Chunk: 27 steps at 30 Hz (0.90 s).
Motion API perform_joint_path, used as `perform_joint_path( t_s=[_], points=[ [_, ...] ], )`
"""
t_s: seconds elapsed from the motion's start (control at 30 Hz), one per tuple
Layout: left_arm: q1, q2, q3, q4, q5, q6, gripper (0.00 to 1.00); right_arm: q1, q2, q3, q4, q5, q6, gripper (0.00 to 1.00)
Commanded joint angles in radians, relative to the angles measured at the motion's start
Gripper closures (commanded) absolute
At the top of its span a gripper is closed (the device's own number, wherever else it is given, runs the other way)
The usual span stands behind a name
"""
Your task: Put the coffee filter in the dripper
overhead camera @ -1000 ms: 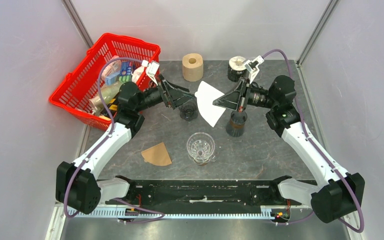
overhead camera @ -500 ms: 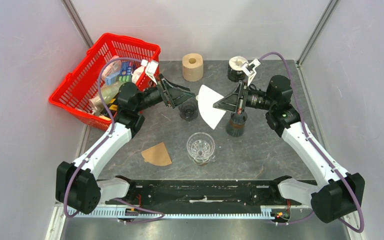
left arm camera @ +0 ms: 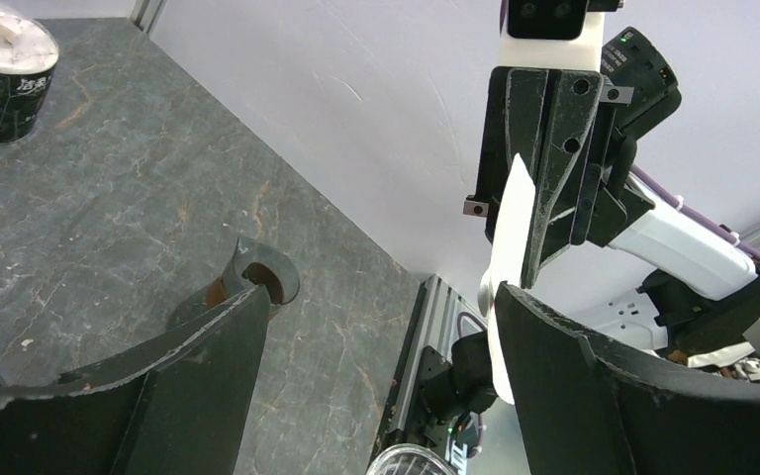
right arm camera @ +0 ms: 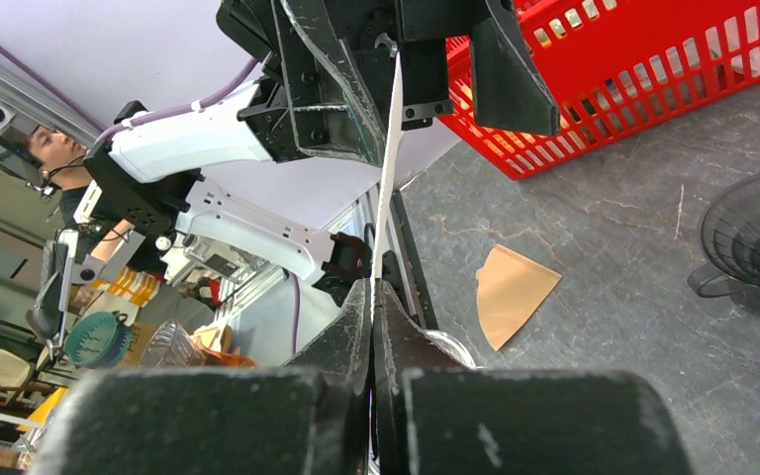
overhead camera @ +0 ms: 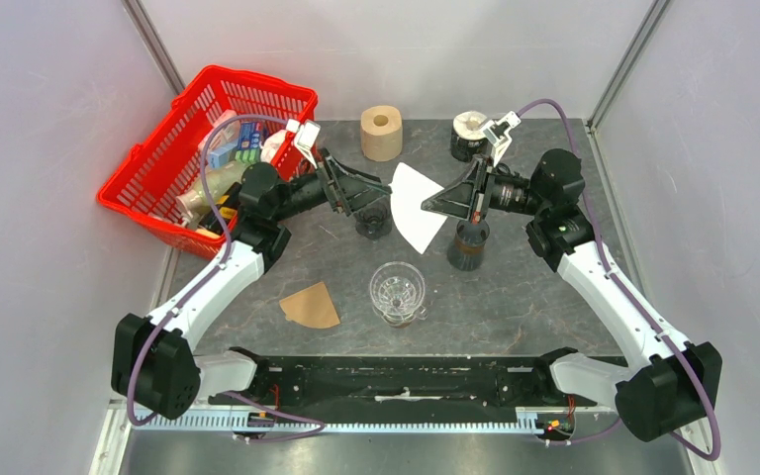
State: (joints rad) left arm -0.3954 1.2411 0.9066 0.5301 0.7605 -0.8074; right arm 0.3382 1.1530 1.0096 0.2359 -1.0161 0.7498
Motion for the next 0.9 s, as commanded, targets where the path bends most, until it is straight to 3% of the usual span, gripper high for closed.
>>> perform_joint_path(
  t_s=[0.0, 0.87],
  points=[
    [-0.008, -0.019, 0.0, 0.021, -0.017, -0.009, 0.1, 0.001, -0.018, -0.001, 0.064, -0.03, 0.026, 1.0],
    [-0.014, -0.048, -0.006, -0.006, -0.04, 0.006, 0.1, 0.007, -0.023, -0.003, 0.08, -0.042, 0.042, 1.0]
  ],
)
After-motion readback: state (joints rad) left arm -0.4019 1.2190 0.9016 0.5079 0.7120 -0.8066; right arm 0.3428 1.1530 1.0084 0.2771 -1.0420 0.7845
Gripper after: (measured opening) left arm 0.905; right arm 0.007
